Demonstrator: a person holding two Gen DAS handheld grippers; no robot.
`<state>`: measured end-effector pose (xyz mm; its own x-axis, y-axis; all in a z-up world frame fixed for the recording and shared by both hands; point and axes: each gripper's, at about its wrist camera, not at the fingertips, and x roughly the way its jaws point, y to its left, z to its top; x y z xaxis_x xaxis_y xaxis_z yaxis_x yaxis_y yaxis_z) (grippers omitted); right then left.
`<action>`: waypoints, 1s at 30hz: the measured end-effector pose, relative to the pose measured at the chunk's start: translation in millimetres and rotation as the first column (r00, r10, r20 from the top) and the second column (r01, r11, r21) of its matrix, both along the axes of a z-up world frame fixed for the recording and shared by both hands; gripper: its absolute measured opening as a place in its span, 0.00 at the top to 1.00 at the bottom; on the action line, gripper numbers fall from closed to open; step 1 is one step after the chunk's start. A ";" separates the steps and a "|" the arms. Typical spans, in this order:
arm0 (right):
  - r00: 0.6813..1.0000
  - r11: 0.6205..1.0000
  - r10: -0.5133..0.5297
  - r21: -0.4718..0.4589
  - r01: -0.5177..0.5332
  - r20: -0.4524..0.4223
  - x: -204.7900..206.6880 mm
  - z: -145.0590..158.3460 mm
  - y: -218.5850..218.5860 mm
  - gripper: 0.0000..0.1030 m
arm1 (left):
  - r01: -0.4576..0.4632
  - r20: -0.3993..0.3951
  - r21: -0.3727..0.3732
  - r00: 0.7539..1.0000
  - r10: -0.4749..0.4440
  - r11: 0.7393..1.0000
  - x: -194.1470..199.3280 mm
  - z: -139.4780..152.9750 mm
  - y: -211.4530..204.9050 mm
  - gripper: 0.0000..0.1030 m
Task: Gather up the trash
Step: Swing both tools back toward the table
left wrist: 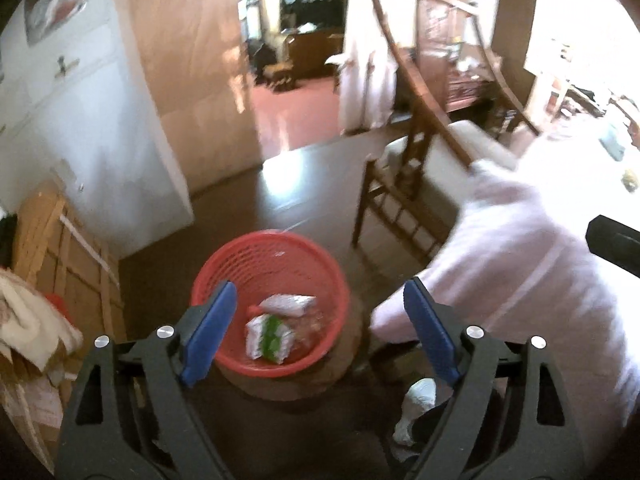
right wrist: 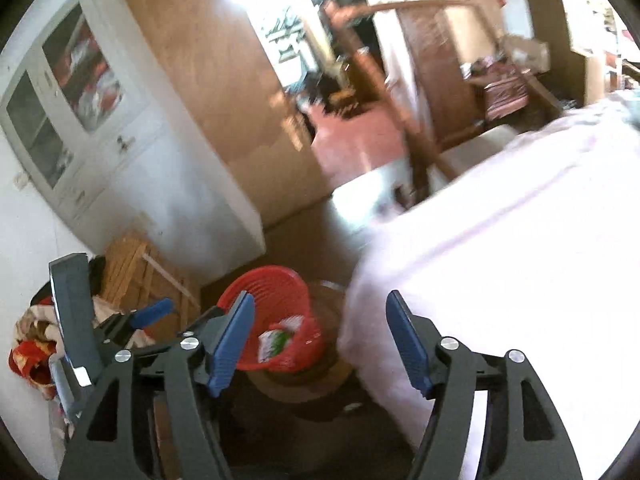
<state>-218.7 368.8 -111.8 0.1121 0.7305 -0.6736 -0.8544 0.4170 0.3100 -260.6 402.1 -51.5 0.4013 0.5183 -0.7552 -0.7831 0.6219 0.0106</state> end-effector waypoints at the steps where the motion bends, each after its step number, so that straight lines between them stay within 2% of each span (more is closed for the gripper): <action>1: 1.000 1.000 -0.022 0.011 0.022 0.018 4.2 5.8 -15.0 0.29 | 0.015 0.010 0.009 1.000 -0.015 1.000 3.4 5.3 -7.0 0.16; 4: 0.987 0.991 -0.135 0.020 0.134 0.085 27.5 19.3 -73.6 0.27 | 0.094 0.048 0.054 0.994 -0.096 0.994 21.6 27.4 -39.3 0.12; 6: 0.965 0.972 -0.237 0.018 0.236 0.116 48.3 23.3 -125.3 0.24 | 0.141 0.063 0.072 0.987 -0.145 0.987 35.4 36.7 -56.3 0.11; 11: 0.886 0.897 -0.436 0.004 0.441 0.156 81.6 26.6 -228.7 0.21 | 0.309 0.088 0.086 0.945 -0.316 0.947 94.6 51.5 -112.1 0.10; 15: 0.807 0.818 -0.565 -0.014 0.575 0.173 103.3 22.5 -305.0 0.21 | 0.453 0.099 0.072 0.883 -0.458 0.889 143.2 49.9 -168.6 0.10; 21: 0.693 0.698 -0.701 -0.035 0.715 0.172 137.4 15.5 -396.9 0.21 | 0.646 0.039 0.077 0.759 -0.650 0.759 215.0 38.8 -255.7 0.10; 24: 0.645 0.649 -0.740 -0.047 0.759 0.193 151.3 13.3 -422.2 0.21 | 0.681 0.031 0.106 0.726 -0.687 0.725 246.6 42.1 -280.0 0.10; 26: 0.624 0.627 -0.755 -0.058 0.777 0.204 155.3 10.7 -433.8 0.21 | 0.698 0.043 0.114 0.708 -0.705 0.707 262.7 48.0 -293.8 0.10; 30: 0.599 0.599 -0.780 -0.062 0.798 0.183 176.3 2.3 -450.6 0.21 | 0.731 0.061 0.135 0.668 -0.742 0.669 302.4 57.7 -329.7 0.10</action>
